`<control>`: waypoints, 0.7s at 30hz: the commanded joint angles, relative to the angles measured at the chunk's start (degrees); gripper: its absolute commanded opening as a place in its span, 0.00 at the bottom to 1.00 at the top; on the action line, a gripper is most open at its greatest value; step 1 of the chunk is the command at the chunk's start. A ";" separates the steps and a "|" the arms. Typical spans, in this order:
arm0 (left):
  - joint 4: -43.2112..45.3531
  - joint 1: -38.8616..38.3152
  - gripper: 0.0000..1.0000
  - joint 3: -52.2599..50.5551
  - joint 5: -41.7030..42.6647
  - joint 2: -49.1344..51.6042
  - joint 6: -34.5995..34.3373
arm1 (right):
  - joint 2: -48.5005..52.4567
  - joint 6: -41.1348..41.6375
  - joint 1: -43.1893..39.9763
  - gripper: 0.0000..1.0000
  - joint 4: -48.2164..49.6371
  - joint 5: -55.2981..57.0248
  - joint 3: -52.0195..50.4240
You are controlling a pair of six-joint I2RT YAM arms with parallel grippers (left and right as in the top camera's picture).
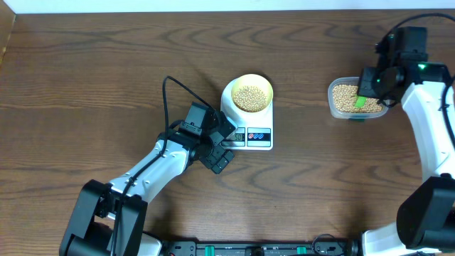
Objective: Scoop item into bowl and weigh 50g on scale
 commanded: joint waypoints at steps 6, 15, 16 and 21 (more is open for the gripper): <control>-0.13 0.15 0.98 -0.11 -0.35 0.76 0.76 | -0.50 -7.23 6.34 0.01 -2.64 12.96 5.27; -0.13 0.15 0.98 -0.11 -0.35 0.76 0.76 | -0.50 -14.21 11.87 0.01 -5.60 21.03 9.84; -0.13 0.15 0.98 -0.09 -0.35 0.76 0.76 | -0.50 -14.71 12.33 0.01 -5.62 22.62 9.84; -0.13 0.15 0.98 -0.11 -0.35 0.76 0.76 | -0.50 -15.67 12.70 0.01 -6.29 24.48 9.84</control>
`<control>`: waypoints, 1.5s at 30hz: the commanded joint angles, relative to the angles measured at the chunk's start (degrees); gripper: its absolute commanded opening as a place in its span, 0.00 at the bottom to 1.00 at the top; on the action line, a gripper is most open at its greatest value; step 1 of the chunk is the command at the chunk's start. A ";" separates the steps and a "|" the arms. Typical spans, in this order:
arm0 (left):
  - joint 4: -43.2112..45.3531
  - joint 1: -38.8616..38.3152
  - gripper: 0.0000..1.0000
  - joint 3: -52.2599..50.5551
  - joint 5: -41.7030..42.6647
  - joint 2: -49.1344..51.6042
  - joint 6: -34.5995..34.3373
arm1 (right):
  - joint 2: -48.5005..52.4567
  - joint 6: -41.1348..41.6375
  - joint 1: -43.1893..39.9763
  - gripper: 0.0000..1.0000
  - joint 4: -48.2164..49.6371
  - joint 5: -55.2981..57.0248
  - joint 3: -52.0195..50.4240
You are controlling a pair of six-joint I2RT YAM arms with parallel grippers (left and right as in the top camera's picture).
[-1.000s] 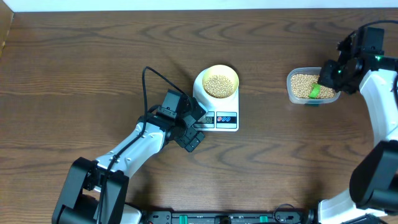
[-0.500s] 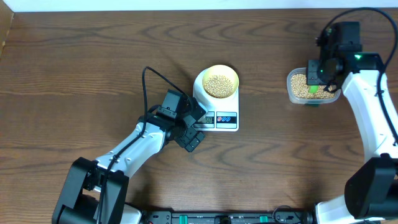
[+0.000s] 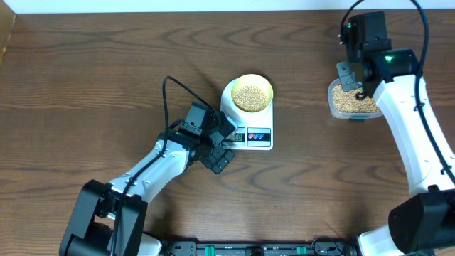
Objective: Scoop item into bowl and weigh 50g on scale
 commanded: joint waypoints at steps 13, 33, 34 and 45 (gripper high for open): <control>-0.15 0.15 0.98 -0.11 -0.35 0.76 0.76 | -0.48 -4.90 -0.48 0.01 4.11 -24.55 1.05; -0.15 0.15 0.98 -0.11 -0.35 0.76 0.76 | 1.36 -4.92 7.04 0.01 25.18 -55.34 4.00; -0.15 0.15 0.98 -0.11 -0.35 0.76 0.76 | 2.03 -4.94 7.54 0.01 24.83 -55.34 4.00; -0.15 0.15 0.98 -0.11 -0.35 0.76 0.76 | 9.44 -6.21 13.44 0.01 18.58 -48.98 4.00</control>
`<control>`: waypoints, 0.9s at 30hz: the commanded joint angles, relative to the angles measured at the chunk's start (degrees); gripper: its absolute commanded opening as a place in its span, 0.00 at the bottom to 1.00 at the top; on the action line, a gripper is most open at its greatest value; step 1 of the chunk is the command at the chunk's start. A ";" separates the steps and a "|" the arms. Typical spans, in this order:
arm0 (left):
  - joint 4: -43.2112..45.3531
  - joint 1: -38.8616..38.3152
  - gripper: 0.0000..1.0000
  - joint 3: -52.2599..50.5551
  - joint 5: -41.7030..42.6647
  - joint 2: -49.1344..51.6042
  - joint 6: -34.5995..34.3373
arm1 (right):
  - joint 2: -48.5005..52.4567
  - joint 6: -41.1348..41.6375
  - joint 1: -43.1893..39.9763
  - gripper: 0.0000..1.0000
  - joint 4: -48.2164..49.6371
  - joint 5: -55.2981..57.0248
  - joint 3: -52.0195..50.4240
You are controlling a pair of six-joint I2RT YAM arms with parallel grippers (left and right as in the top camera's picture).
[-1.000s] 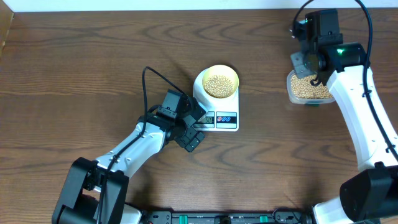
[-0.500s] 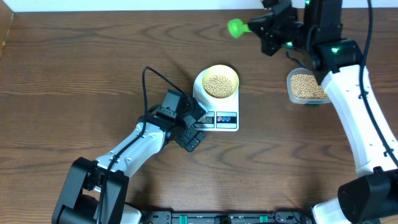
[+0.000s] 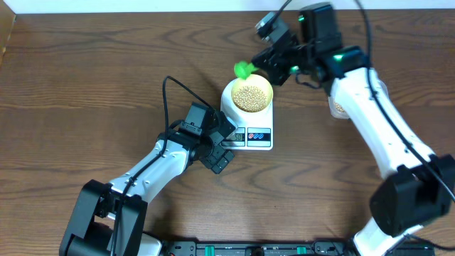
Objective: Scoop item into bowl and weigh 50g on scale
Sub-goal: 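Carry the scoop left over the yellow bowl on the scale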
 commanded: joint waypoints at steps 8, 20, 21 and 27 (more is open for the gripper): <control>-0.15 0.15 0.98 -0.11 -0.33 0.76 0.76 | 3.02 -5.03 5.18 0.01 -5.64 15.89 0.68; -0.15 0.15 0.98 -0.11 -0.33 0.76 0.76 | 7.96 -7.56 5.90 0.01 -5.42 18.27 0.66; -0.15 0.15 0.98 -0.11 -0.33 0.76 0.76 | 8.15 -7.56 5.90 0.01 -5.46 18.27 0.66; -0.15 0.15 0.98 -0.11 -0.33 0.76 0.76 | 8.41 -4.28 5.90 0.01 -6.40 16.90 0.66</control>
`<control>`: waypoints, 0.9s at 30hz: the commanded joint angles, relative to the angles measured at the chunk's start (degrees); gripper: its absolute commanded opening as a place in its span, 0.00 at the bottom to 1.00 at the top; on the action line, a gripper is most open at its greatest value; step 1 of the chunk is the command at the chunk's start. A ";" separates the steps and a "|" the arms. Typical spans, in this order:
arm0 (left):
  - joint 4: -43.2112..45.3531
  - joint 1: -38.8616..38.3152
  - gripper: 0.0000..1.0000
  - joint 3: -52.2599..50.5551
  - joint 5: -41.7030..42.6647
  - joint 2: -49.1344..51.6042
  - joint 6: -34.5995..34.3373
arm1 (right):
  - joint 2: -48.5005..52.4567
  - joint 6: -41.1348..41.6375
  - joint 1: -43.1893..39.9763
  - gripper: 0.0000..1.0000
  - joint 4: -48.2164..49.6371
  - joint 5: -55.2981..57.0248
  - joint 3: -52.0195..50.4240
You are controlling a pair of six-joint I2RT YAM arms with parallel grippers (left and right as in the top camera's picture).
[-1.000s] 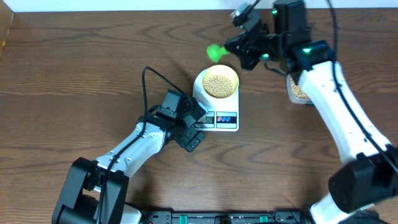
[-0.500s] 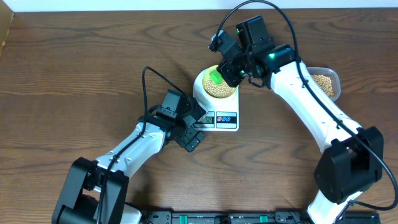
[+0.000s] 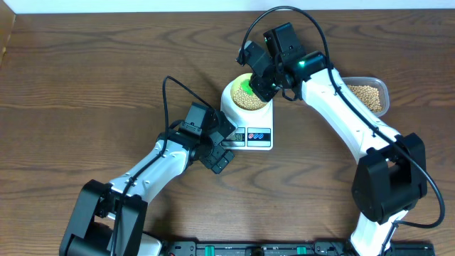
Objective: Scoop item into bowl and weigh 50g on scale
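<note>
A white scale (image 3: 249, 131) sits mid-table with a yellow bowl (image 3: 260, 102) of soybeans on its platform. My right gripper (image 3: 257, 80) hangs over the bowl's far rim, shut on a green scoop (image 3: 244, 87) whose head sits above the beans. A clear container of soybeans (image 3: 370, 97) stands at the far right, partly hidden behind the right arm. My left gripper (image 3: 226, 136) rests at the scale's left front corner; the overhead view does not show how its jaws stand.
The left arm's black cable (image 3: 170, 89) loops over the table left of the scale. The right arm (image 3: 341, 107) stretches across from the right edge to the bowl. A table edge and pale wall run along the top.
The right gripper with the green scoop has come from just behind and left of the bowl to directly over it, scoop head now above the beans. The left arm has stayed put.
The right gripper first held the green scoop in the bean container at the far right. It then stood over the container's far side, later reached the bowl's far-left rim with the scoop, and now holds it over the bowl. The left arm kept beside the scale.
</note>
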 commanded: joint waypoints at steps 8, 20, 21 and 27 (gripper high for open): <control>-0.15 0.15 0.98 -0.11 -0.33 0.76 0.76 | 1.55 6.64 -0.68 0.01 -1.25 -3.48 0.63; -0.15 0.15 0.98 -0.11 -0.33 0.76 0.76 | 1.46 17.73 -6.78 0.01 -0.74 -16.68 0.68; -0.15 0.15 0.98 -0.11 -0.33 0.76 0.76 | 1.46 18.95 -7.69 0.01 -0.37 -18.43 0.68; -0.15 0.15 0.98 -0.11 -0.33 0.76 0.76 | 1.46 25.35 -12.13 0.01 2.38 -28.00 0.68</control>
